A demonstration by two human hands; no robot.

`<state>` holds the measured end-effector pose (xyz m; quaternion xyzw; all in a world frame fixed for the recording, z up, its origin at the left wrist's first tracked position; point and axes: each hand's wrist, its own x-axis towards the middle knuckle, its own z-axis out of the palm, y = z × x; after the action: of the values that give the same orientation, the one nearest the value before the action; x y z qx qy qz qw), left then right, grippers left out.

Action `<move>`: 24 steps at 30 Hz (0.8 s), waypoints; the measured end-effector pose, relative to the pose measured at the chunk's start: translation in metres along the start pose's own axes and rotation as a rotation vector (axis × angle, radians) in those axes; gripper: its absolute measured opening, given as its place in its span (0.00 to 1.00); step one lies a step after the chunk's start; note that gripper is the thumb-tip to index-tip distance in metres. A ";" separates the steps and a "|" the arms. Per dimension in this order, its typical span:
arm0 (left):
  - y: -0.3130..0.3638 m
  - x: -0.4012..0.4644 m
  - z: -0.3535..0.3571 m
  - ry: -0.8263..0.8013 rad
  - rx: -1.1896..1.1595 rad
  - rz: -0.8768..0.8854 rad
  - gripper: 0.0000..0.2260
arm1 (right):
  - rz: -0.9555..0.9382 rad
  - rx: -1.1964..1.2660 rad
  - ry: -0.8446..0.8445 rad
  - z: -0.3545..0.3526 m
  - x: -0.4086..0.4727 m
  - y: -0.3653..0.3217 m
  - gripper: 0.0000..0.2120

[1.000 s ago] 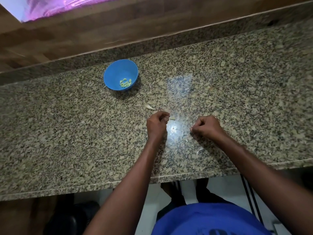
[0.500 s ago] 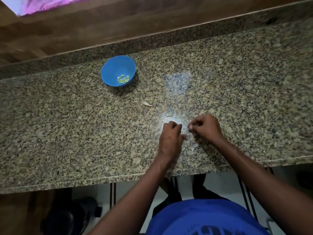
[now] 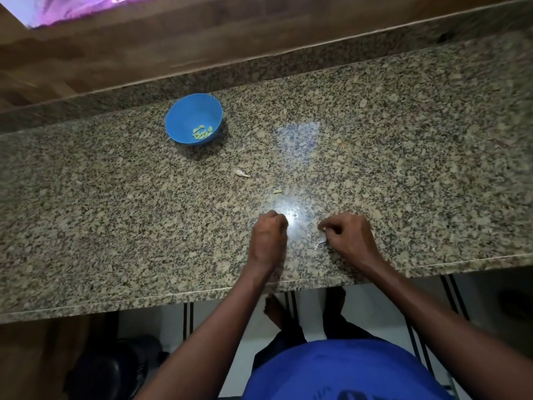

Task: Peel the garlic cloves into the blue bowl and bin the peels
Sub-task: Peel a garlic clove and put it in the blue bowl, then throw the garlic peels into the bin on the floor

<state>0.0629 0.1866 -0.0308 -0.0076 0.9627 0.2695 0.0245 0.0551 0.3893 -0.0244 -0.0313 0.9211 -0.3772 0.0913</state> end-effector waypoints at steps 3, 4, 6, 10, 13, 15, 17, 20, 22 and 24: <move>-0.021 -0.007 -0.010 0.000 -0.029 -0.067 0.06 | -0.057 -0.063 0.007 -0.001 -0.005 -0.001 0.11; -0.028 -0.010 -0.011 -0.008 -0.043 -0.082 0.05 | -0.073 -0.086 -0.009 0.000 -0.007 -0.003 0.10; -0.032 -0.020 -0.010 -0.043 -0.090 -0.130 0.05 | -0.104 -0.147 -0.062 0.003 -0.012 -0.005 0.07; -0.019 -0.048 0.002 0.002 -0.029 -0.078 0.13 | -0.165 -0.266 -0.077 0.014 -0.022 -0.003 0.08; -0.007 -0.060 0.009 0.059 0.005 -0.007 0.10 | -0.187 -0.268 -0.052 0.018 -0.022 -0.004 0.07; -0.005 -0.061 0.009 0.093 0.031 0.021 0.04 | -0.189 -0.279 -0.040 0.019 -0.021 -0.004 0.09; -0.006 -0.062 0.008 0.102 0.051 0.038 0.04 | -0.154 -0.249 -0.022 0.020 -0.019 -0.005 0.12; -0.012 -0.060 0.002 0.090 0.049 0.035 0.07 | -0.018 -0.130 -0.009 0.018 -0.015 -0.013 0.07; -0.019 -0.059 -0.003 0.096 0.045 0.005 0.08 | 0.111 -0.029 -0.001 0.016 -0.011 -0.017 0.04; -0.026 -0.057 -0.008 0.129 0.058 -0.053 0.08 | 0.230 0.069 0.006 0.015 -0.009 -0.020 0.03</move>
<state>0.1198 0.1604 -0.0342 -0.0496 0.9692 0.2395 -0.0302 0.0669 0.3657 -0.0199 0.0790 0.9053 -0.3958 0.1325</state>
